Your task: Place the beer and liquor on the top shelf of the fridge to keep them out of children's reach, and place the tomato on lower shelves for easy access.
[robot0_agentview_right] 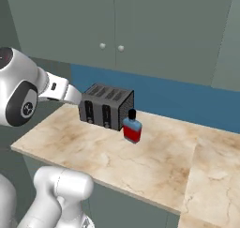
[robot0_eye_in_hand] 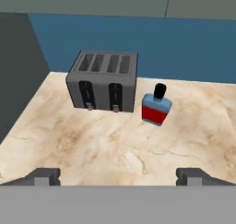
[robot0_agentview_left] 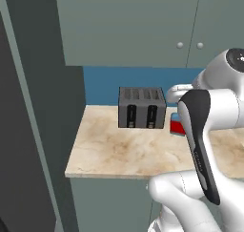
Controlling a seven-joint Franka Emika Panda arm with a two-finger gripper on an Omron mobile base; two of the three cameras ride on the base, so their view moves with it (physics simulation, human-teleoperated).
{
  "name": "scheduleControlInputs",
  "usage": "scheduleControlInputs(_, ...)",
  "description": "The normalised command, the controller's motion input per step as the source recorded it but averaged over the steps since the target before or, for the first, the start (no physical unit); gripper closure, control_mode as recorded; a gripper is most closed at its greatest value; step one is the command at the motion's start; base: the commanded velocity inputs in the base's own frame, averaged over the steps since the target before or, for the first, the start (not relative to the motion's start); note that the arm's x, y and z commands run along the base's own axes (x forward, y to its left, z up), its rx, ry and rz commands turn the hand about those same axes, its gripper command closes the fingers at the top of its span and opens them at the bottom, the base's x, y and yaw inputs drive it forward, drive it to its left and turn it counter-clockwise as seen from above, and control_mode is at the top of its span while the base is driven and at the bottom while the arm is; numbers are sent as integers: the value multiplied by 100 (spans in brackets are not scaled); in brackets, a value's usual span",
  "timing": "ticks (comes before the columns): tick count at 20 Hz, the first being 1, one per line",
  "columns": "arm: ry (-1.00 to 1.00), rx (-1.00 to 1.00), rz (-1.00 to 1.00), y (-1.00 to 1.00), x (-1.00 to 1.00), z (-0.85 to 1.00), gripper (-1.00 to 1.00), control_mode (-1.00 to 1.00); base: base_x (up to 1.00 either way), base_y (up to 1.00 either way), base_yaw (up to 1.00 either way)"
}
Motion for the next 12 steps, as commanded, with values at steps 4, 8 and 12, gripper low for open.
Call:
scheduleControlInputs(4,0,0,0,0,0,0,-100,100,0,-50,30)
scheduleControlInputs(8,1,0,0,0,0,-1,-100,-100,0,-5,1)
scheduleControlInputs(12,0,0,0,0,-9,-3,-100,-100,0,0,0)
